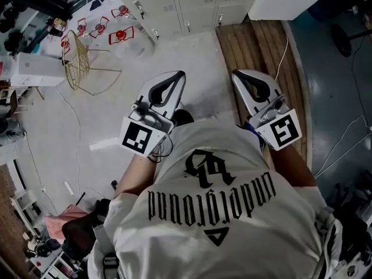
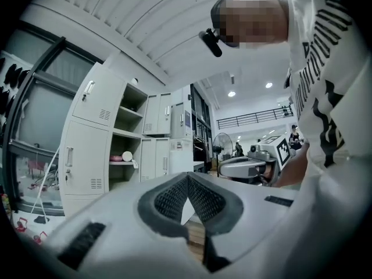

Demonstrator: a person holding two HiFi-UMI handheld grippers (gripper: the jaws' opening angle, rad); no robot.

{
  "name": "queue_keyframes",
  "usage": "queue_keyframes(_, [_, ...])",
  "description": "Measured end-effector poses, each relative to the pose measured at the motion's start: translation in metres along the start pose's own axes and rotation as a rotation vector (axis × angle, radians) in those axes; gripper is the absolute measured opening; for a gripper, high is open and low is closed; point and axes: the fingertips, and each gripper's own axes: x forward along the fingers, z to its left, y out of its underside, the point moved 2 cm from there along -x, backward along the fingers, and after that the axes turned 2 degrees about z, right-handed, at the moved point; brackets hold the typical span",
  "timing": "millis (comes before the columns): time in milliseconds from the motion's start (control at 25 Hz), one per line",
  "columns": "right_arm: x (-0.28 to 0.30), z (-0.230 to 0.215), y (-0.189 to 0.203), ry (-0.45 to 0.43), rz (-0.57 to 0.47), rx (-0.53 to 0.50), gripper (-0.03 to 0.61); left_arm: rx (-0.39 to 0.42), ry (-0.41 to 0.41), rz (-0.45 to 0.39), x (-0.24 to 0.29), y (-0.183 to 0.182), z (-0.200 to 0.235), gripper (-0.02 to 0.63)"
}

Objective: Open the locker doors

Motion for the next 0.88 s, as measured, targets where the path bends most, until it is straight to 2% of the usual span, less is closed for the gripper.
queue_keyframes(120, [-0.017, 0.001, 0.003, 0.006, -0.009, 0.001, 0.005, 0.015, 0.011, -0.038, 0.004, -0.006, -0.016, 0.006])
queue_keyframes(280, [-0.035, 0.007, 0.006, 0.010, -0.007, 0.009, 0.005, 0.005, 0.010, 0.021, 0.003, 0.000, -0.033, 0.006])
queue_keyframes(880, [-0.047, 0.024, 0.005, -0.015, -0.016, 0.030, 0.005, 0.015, -0.019, 0.012, -0.012, -0.008, -0.053, 0.006])
